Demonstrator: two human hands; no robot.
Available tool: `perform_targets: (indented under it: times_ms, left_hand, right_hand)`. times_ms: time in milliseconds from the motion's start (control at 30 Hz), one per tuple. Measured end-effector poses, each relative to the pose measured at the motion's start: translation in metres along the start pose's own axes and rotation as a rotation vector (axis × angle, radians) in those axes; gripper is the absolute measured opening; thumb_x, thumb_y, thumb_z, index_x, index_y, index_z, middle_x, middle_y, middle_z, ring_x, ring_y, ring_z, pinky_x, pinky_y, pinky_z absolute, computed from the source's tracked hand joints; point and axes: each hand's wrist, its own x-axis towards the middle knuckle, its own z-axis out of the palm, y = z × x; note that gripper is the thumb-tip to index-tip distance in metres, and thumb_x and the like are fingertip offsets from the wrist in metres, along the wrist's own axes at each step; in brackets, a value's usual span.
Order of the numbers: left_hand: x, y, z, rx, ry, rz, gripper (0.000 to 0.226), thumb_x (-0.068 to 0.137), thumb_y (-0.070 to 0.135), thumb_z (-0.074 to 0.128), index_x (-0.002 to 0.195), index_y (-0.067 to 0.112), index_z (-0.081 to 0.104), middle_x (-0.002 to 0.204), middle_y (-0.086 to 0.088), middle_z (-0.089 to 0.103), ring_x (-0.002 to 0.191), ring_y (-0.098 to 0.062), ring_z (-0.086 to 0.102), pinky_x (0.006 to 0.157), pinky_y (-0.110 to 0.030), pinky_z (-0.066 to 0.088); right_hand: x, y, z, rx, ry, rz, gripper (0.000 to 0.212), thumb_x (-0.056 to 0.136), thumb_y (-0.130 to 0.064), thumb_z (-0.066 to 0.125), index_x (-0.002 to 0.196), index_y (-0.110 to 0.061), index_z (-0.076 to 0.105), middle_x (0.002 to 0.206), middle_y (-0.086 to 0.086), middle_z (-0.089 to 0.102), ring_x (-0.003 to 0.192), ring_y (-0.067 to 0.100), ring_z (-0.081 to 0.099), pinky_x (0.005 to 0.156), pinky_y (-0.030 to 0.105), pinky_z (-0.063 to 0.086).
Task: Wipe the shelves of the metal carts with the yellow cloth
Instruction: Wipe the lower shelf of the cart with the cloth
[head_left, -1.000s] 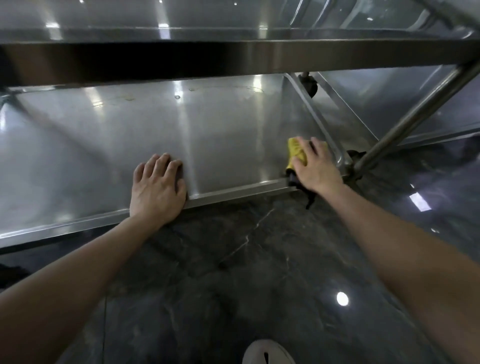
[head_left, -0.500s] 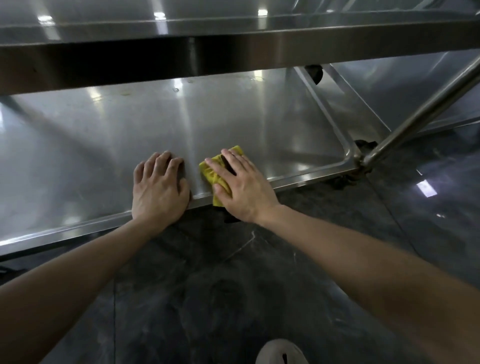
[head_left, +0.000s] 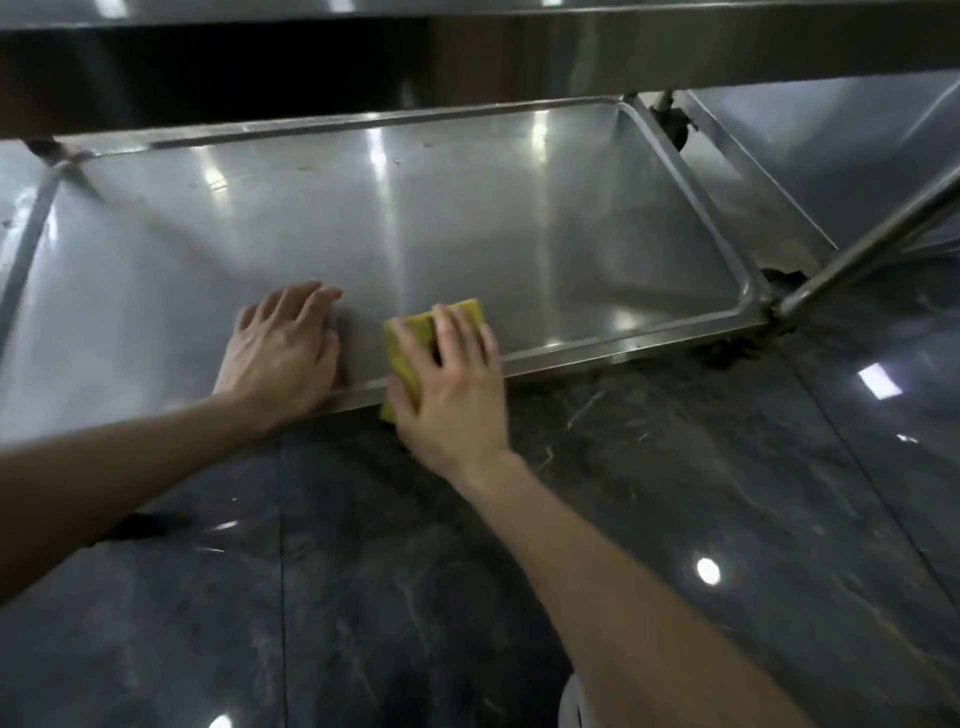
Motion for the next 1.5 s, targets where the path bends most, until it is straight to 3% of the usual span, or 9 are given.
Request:
perform_targets:
  times_ms: [167,333,433,600,733,933,1033,1267,1500]
  left_hand:
    - [-0.035,-0.056,-0.009,0.029,0.019,-0.146,0.062,0.100,0.052,0.038,0.155,0.024,0.046,0.162,-0.009,0.046,0.148,-0.037,0.041,0.123,-0.056,0.032]
    - [-0.051,-0.066,-0.005,0.037,0.064,-0.128,0.066,0.099,0.059,0.039,0.151,0.020,0.049,0.159,-0.007,0.045,0.148,-0.036,0.039,0.123,-0.056,0.029]
    - [-0.048,-0.061,-0.002,0.043,0.085,-0.144,0.064,0.097,0.056,0.039,0.147,0.018,0.052,0.155,-0.006,0.047,0.146,-0.036,0.038,0.121,-0.055,0.028]
    - [-0.052,-0.071,0.001,0.074,0.124,-0.124,0.064,0.098,0.054,0.040,0.149,0.017,0.052,0.157,-0.007,0.047,0.147,-0.036,0.040,0.121,-0.054,0.028]
    - [-0.054,-0.072,0.001,0.075,0.130,-0.140,0.064,0.099,0.054,0.040,0.151,0.019,0.051,0.160,-0.008,0.046,0.150,-0.034,0.038,0.123,-0.053,0.027]
    - [-0.054,-0.065,0.003,0.063,0.146,-0.131,0.062,0.100,0.054,0.041,0.151,0.021,0.050,0.159,-0.004,0.045,0.152,-0.032,0.035,0.126,-0.052,0.025]
    - [-0.053,-0.065,0.005,0.066,0.148,-0.146,0.062,0.100,0.054,0.041,0.151,0.020,0.050,0.159,-0.005,0.045,0.152,-0.032,0.036,0.126,-0.053,0.026]
    - [-0.053,-0.066,0.002,0.094,0.142,-0.156,0.064,0.100,0.055,0.040,0.153,0.020,0.048,0.163,-0.008,0.044,0.153,-0.031,0.035,0.126,-0.053,0.027]
    - [-0.053,-0.063,0.001,0.079,0.141,-0.150,0.062,0.101,0.056,0.040,0.151,0.021,0.050,0.160,-0.005,0.045,0.152,-0.031,0.035,0.126,-0.052,0.026]
  right_hand:
    - [0.010,-0.004,0.009,0.031,-0.098,-0.117,0.064,0.102,-0.057,0.042,0.162,-0.035,0.044,0.169,0.016,0.037,0.156,0.035,0.033,0.130,0.053,0.017]
    - [0.076,0.159,-0.033,-0.155,-0.205,0.353,0.078,0.093,-0.073,0.023,0.166,-0.044,0.023,0.177,0.010,0.018,0.162,0.032,0.020,0.131,0.060,-0.002]
    - [0.112,0.128,-0.014,-0.144,-0.146,0.453,0.077,0.100,-0.065,0.031,0.169,-0.031,0.025,0.174,0.025,0.017,0.160,0.045,0.018,0.131,0.059,0.006]
    - [0.152,-0.087,0.060,-0.004,-0.345,-0.118,0.066,0.106,-0.060,0.034,0.168,-0.041,0.023,0.178,0.015,0.012,0.164,0.036,0.005,0.132,0.052,-0.003]
    - [0.171,-0.078,0.054,0.025,-0.397,-0.317,0.064,0.105,-0.060,0.040,0.166,-0.045,0.028,0.175,0.005,0.024,0.163,0.025,0.015,0.132,0.046,0.001]
    - [0.184,0.140,0.006,-0.092,-0.094,0.388,0.074,0.093,-0.062,0.031,0.163,-0.039,0.039,0.164,0.016,0.040,0.151,0.037,0.035,0.129,0.051,0.018]
    - [0.194,0.112,0.023,-0.092,-0.050,0.636,0.078,0.092,-0.055,0.029,0.165,-0.029,0.036,0.167,0.026,0.031,0.155,0.045,0.026,0.131,0.055,0.010]
    - [0.225,-0.137,0.086,0.043,-0.355,-0.140,0.064,0.106,-0.051,0.032,0.168,-0.040,0.023,0.178,0.011,0.014,0.164,0.031,0.008,0.133,0.048,-0.001]
    - [0.215,0.090,0.034,-0.030,-0.123,0.211,0.076,0.091,-0.063,0.031,0.162,-0.037,0.042,0.162,0.015,0.042,0.149,0.037,0.037,0.127,0.045,0.025]
